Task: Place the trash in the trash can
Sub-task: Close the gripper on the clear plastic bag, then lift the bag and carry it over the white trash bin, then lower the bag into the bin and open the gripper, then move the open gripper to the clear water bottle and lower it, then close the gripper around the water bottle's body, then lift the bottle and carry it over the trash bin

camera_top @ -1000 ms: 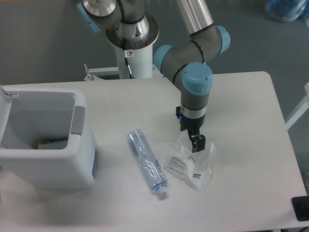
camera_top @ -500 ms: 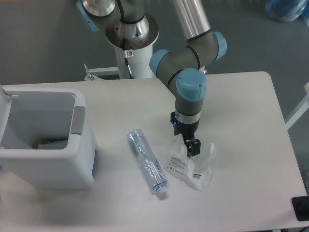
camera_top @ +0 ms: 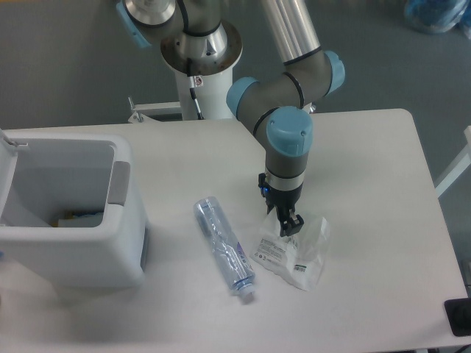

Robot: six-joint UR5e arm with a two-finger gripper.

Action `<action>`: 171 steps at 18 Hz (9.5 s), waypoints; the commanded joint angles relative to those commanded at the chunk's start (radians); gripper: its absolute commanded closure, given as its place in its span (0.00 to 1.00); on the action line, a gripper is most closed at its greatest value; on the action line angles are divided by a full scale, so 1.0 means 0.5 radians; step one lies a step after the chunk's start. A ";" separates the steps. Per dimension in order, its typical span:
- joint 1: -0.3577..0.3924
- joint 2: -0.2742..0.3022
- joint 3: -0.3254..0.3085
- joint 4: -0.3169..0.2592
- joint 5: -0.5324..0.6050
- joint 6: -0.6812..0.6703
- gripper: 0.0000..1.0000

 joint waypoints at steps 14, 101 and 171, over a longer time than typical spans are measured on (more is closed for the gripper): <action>0.141 0.279 0.514 -0.856 0.003 -0.049 1.00; -0.077 -0.147 0.969 -0.712 -0.657 -2.954 0.00; -0.301 -0.093 1.184 -0.179 -0.252 -3.264 0.76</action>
